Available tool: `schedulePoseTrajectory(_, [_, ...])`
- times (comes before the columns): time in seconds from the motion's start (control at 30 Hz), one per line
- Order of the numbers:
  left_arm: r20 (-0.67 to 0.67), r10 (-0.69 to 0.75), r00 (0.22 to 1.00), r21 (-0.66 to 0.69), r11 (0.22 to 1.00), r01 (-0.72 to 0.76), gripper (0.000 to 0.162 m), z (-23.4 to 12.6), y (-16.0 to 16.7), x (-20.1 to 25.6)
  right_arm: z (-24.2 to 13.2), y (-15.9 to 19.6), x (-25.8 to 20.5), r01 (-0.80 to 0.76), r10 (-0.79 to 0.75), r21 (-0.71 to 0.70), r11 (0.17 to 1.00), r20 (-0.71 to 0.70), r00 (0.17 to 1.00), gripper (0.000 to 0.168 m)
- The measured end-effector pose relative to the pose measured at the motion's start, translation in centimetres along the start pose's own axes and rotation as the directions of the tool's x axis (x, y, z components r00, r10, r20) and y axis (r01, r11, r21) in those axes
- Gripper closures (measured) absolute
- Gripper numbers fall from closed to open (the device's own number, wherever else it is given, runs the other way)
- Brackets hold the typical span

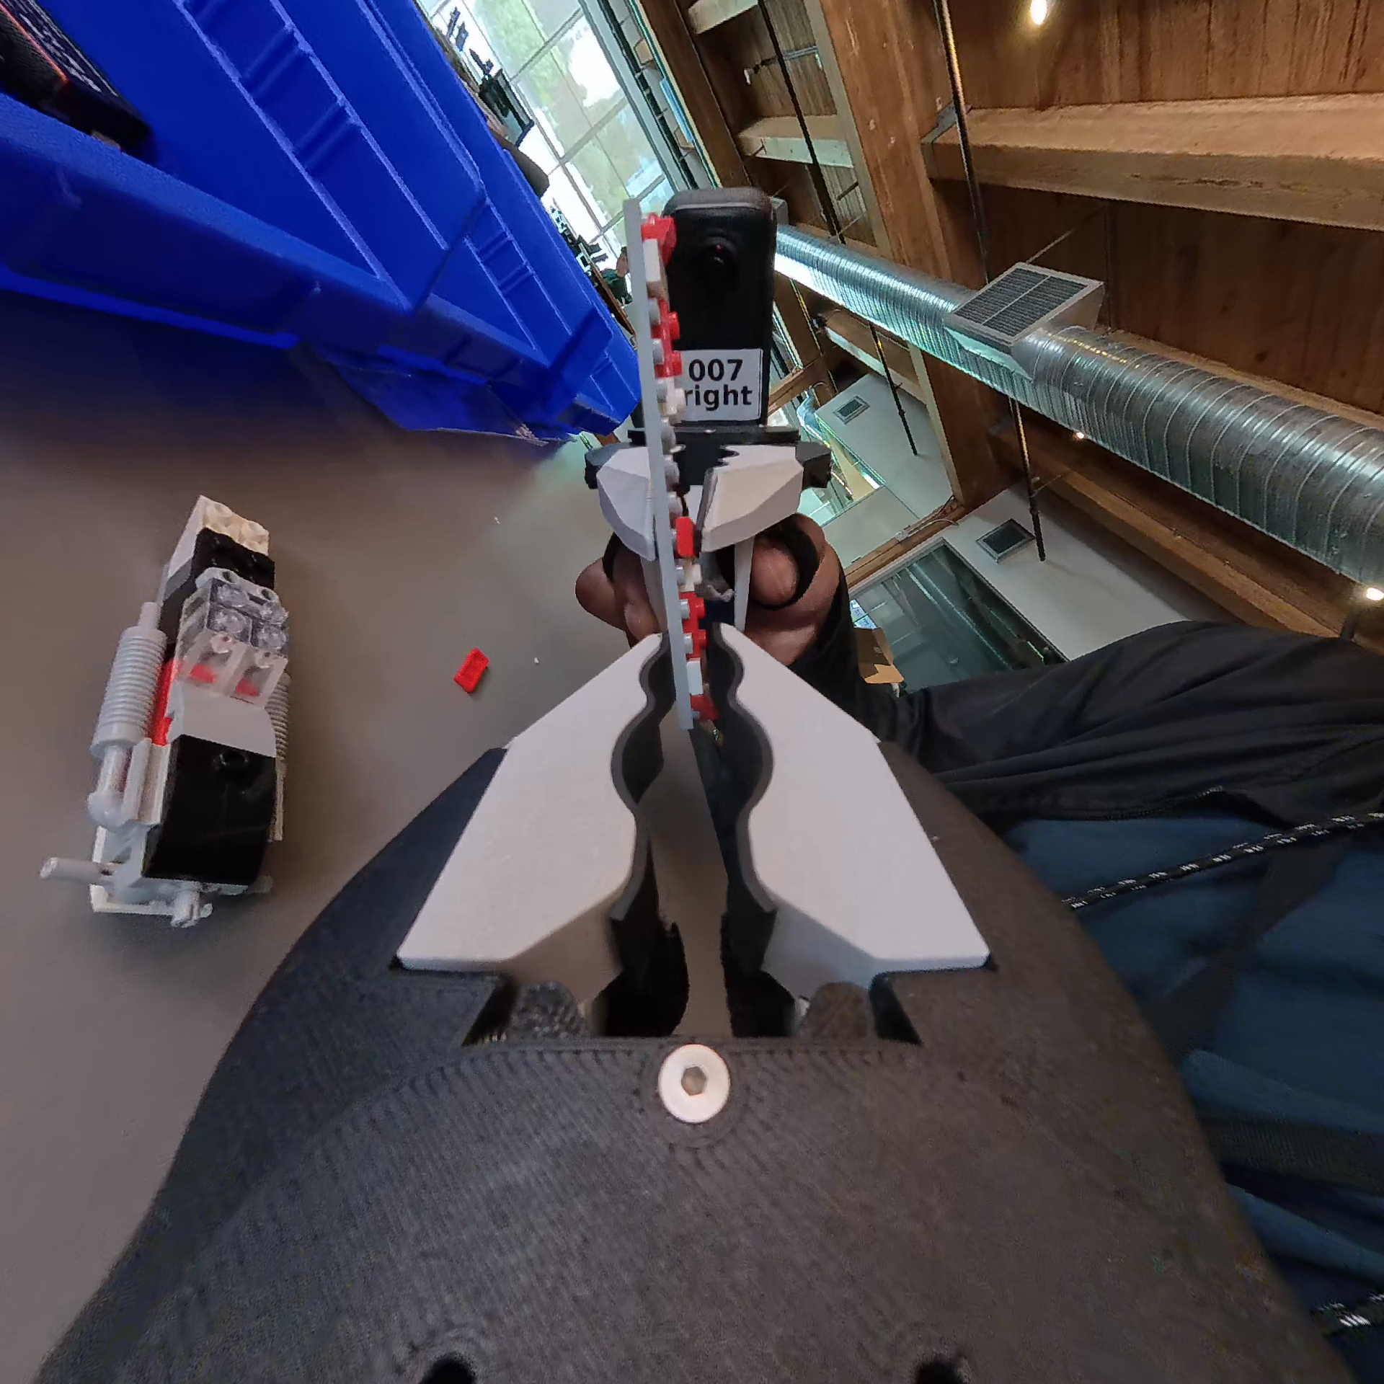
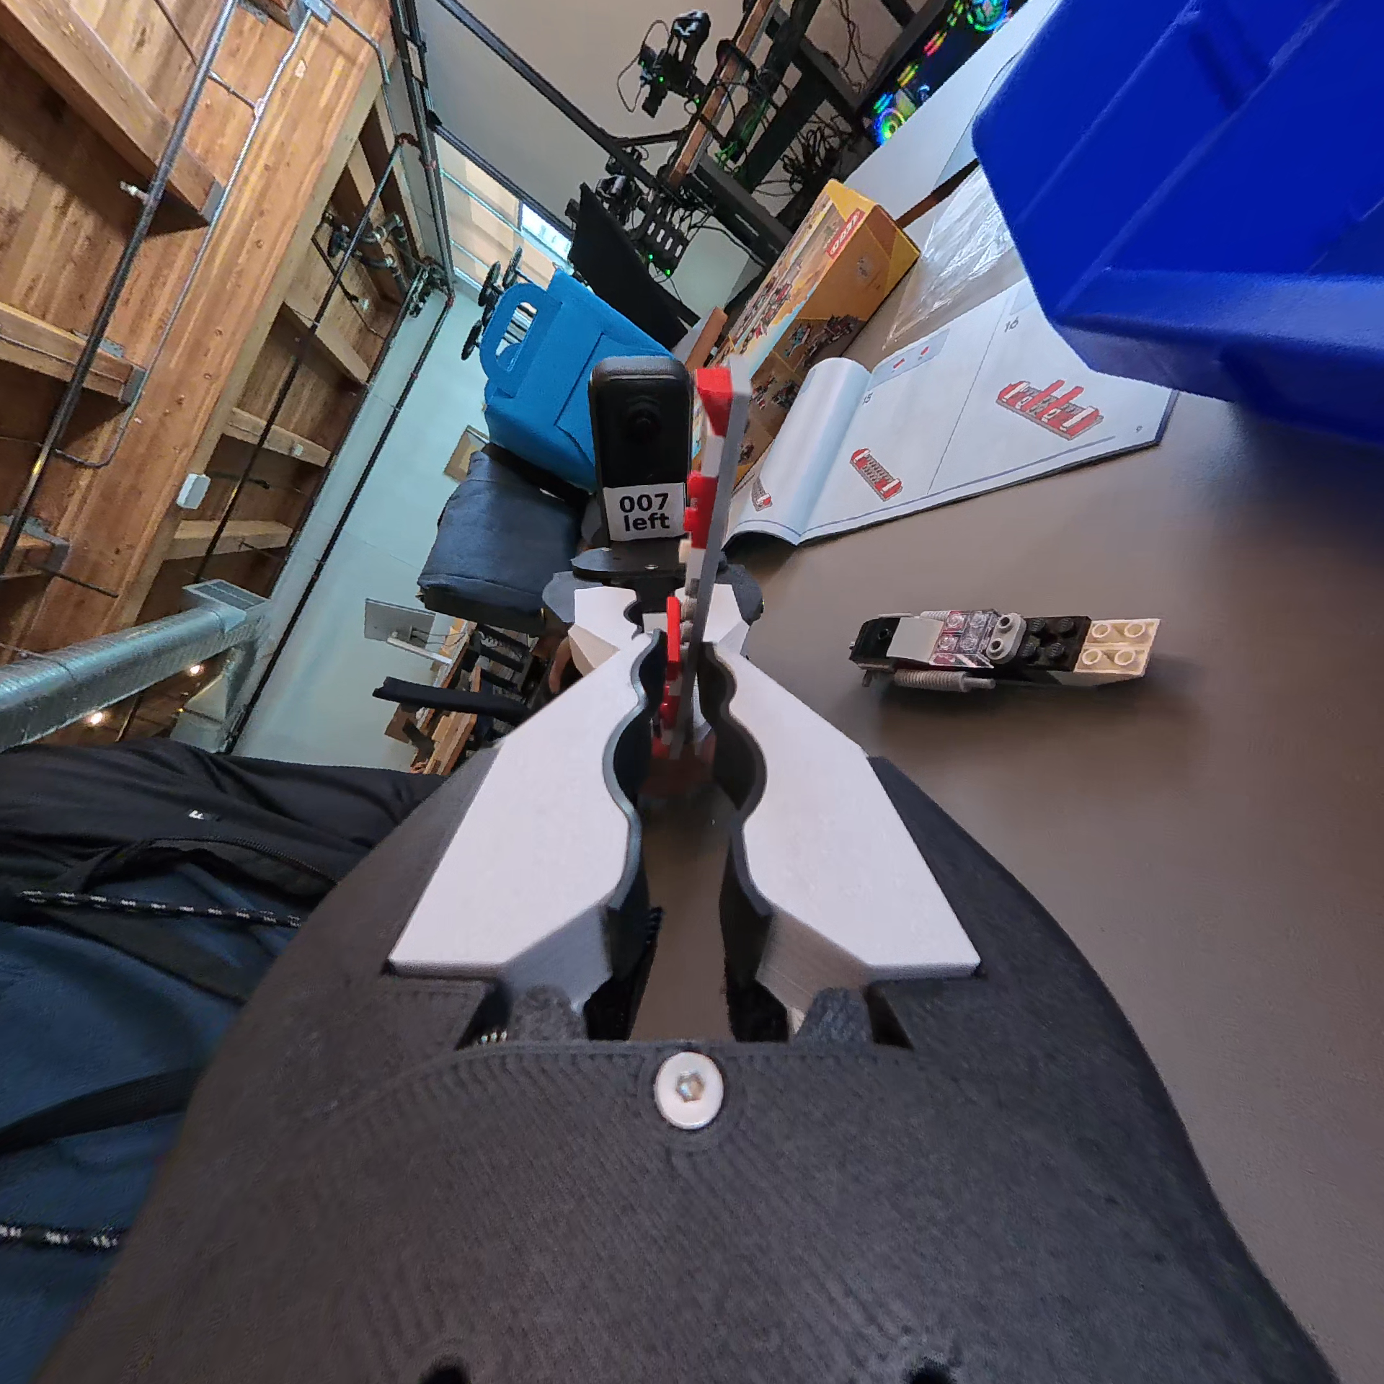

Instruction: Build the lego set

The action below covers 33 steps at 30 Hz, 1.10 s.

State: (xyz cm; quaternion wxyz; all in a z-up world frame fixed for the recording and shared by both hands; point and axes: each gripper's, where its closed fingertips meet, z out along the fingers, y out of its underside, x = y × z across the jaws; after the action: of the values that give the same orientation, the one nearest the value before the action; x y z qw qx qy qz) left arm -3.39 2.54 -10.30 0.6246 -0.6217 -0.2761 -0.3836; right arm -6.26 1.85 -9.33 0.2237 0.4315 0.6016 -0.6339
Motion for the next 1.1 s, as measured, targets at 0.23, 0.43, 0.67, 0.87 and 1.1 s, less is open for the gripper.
schedulePoseTrajectory(0.23, [0.003, 0.009, 1.0, -0.008, 1.0, -0.009, 0.154, 0.0, 0.1, 0.0, 0.0, 0.0, 0.0, -0.011, 0.011, 0.012, 1.0, -0.007, 1.0, 0.161])
schedulePoseTrajectory(0.43, [-0.007, 0.026, 1.0, -0.018, 0.999, -0.027, 0.154, 0.1, 0.2, 0.3, -0.1, 0.1, -0.4, 0.008, -0.008, 0.014, 1.0, 0.001, 1.0, 0.161])
schedulePoseTrajectory(0.67, [-0.032, 0.044, 0.999, -0.002, 0.999, -0.045, 0.152, -0.1, -0.1, 0.9, -0.2, -0.1, -1.3, 0.162, -0.161, 0.015, 0.987, -0.048, 0.986, 0.161])
schedulePoseTrajectory(0.87, [-0.042, 0.067, 0.997, 0.051, 0.997, -0.065, 0.141, -0.6, -1.1, 1.3, 0.0, -0.2, -2.5, 0.324, -0.326, -0.038, 0.945, -0.1, 0.94, 0.161])
schedulePoseTrajectory(1.1, [-0.084, 0.139, 0.987, 0.119, 0.985, -0.129, 0.131, -1.5, -2.3, 2.8, 0.2, 0.0, -3.6, 0.406, -0.411, -0.072, 0.911, -0.09, 0.907, 0.161])
